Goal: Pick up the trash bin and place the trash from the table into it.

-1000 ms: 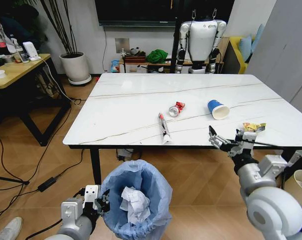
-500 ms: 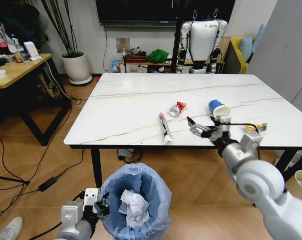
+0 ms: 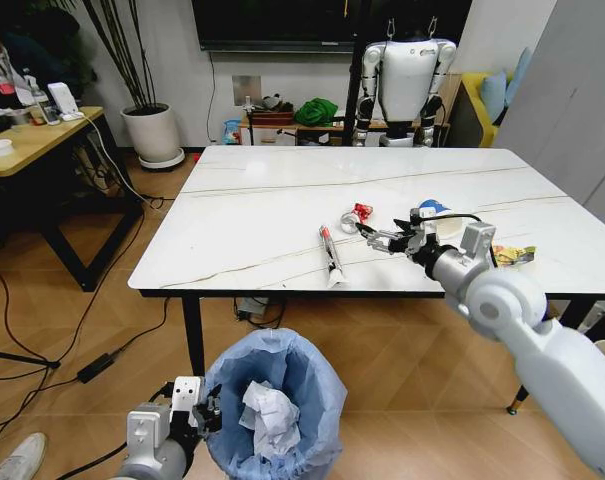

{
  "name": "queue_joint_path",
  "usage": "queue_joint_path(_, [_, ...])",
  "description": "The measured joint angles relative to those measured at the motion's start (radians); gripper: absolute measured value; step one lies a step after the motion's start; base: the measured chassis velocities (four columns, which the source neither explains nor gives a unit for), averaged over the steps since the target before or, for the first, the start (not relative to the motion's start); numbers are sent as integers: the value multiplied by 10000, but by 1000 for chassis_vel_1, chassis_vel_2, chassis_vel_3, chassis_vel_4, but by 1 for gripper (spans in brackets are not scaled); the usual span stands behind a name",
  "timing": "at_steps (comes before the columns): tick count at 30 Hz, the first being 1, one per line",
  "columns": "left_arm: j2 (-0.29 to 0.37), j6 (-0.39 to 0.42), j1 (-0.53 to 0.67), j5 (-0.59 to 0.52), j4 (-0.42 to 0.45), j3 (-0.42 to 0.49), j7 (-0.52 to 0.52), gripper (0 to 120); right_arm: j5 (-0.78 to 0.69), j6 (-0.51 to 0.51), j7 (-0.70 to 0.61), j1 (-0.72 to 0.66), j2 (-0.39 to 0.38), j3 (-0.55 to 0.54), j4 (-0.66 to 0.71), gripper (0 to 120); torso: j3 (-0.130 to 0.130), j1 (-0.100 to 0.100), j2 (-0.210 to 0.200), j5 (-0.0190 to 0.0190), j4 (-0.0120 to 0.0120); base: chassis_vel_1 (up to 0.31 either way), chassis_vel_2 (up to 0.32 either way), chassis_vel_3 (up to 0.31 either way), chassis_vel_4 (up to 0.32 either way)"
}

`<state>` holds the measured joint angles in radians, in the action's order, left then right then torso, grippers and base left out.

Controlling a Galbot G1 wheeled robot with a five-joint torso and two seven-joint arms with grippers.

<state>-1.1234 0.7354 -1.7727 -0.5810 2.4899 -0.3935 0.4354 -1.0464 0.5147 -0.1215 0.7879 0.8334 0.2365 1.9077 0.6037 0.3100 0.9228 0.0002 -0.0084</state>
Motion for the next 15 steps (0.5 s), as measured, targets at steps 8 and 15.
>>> queue_joint_path(8, [-12, 0, -28, 109, -52, 52, -36, 0, 21, 48, 126, -1586, 270, -1222, -1302, 100, 1, 0, 0, 2, 1, 0, 0, 0, 0])
queue_joint_path(15, [-73, 0, -1, 153, -74, 108, -41, 0, 144, 17, 376, -2626, 722, -2440, -2401, 100, 0, -1, 1, -6, 0, 0, 0, 0, 0])
